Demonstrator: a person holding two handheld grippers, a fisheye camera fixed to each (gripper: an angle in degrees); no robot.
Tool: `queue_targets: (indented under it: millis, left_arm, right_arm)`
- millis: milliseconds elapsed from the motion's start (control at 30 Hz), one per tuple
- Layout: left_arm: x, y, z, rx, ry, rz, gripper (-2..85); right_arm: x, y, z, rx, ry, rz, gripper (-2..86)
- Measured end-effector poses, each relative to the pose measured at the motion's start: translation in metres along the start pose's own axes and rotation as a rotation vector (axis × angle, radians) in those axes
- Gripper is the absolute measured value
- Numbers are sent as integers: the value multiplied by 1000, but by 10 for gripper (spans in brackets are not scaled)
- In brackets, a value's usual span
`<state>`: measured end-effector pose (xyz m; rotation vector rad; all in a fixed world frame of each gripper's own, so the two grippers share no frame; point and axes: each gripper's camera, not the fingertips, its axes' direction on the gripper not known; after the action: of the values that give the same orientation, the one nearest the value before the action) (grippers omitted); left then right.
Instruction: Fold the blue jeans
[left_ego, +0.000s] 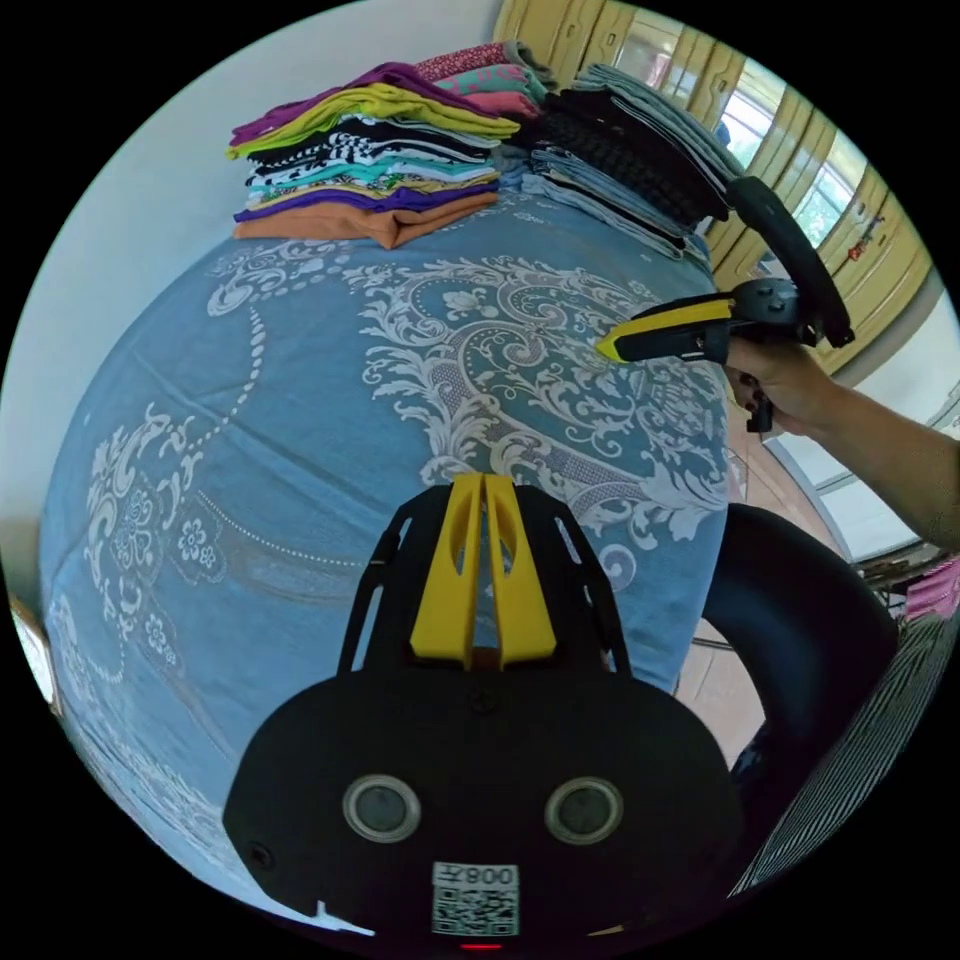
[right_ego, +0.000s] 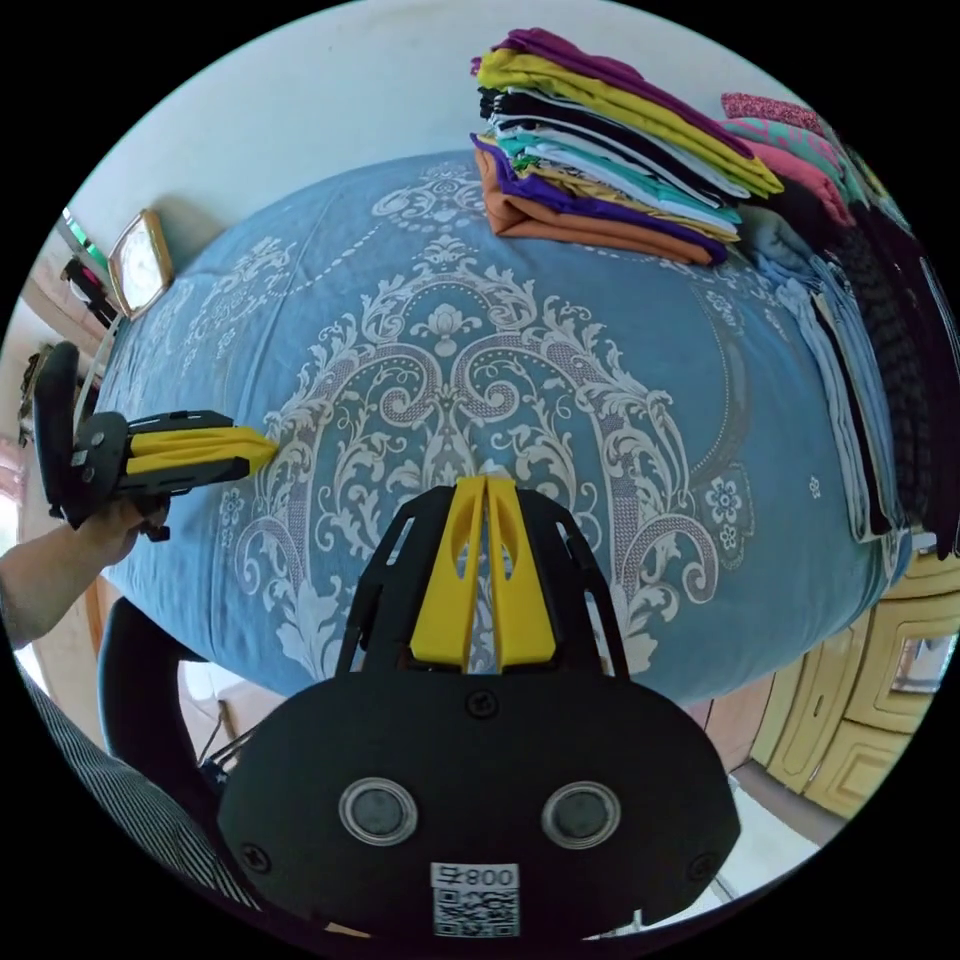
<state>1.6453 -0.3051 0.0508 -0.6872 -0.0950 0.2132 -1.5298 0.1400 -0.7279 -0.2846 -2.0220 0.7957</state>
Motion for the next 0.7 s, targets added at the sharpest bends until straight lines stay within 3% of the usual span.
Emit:
queue_targets:
  millis: [200, 333, 400, 600, 700]
  left_arm:
    - [53, 12, 34, -38, -176, -10, 2]
    - [67, 14, 56, -105, -175, -80, 2]
    - [70, 17, 72, -149, -140, -121, 2]
    - [80, 38, 113, -161, -89, -170, 3]
    - [88, 53, 134, -145, -104, -162, 3]
  right_arm:
    - [41, 1, -36, 48, -22, 123, 0]
    - [87, -7, -72, 7, -185, 176, 1]
    - [113, -6, -108, 112, -240, 194, 2]
    - [246, -32, -257, 446, 16, 274, 21]
    - [320, -60, -331, 589, 131, 325, 75]
